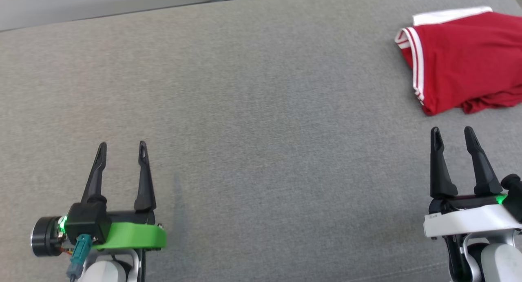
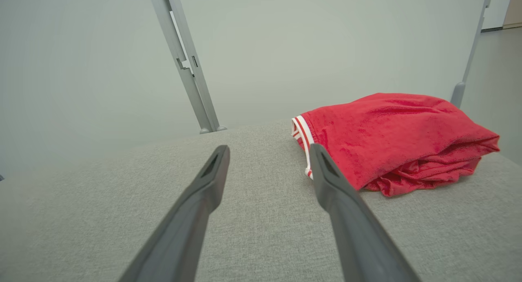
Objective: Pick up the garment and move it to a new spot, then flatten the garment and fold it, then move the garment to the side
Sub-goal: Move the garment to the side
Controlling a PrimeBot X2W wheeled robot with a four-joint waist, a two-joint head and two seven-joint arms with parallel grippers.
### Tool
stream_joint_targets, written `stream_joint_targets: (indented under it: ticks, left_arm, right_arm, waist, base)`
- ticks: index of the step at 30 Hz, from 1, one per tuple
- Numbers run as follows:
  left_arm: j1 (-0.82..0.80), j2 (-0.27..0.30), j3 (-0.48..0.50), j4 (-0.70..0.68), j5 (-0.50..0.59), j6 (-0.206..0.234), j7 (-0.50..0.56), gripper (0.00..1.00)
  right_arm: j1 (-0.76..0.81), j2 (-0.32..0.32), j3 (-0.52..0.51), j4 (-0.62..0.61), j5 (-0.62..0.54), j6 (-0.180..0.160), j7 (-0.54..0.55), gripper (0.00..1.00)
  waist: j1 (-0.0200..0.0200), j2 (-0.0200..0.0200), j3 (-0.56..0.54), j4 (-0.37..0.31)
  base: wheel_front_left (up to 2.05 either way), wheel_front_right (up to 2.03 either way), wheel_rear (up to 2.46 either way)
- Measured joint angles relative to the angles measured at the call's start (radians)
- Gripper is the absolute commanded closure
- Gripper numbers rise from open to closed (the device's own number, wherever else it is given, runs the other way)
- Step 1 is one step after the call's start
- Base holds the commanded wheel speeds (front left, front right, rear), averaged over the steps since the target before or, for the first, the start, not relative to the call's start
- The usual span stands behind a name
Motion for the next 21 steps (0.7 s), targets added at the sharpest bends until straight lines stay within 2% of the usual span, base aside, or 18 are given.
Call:
stream_joint_targets:
  ticks: [10, 21]
  left_arm:
    - [0.061, 0.001, 0.004, 0.050, -0.021, -0.006, -0.009, 0.00]
    - [0.093, -0.009, 0.000, 0.086, -0.040, -0.021, -0.011, 0.00]
  right_arm:
    - [0.083, 0.002, 0.030, -0.058, -0.029, 0.000, 0.080, 0.00]
    - [0.143, 0.002, 0.044, -0.085, -0.034, 0.000, 0.117, 0.00]
  waist:
    - [0.0000, 0.0000, -0.099, 0.081]
    - [0.0000, 0.0000, -0.190, 0.109]
  base:
    - [0.00, 0.00, 0.00]
    - [0.00, 0.00, 0.00]
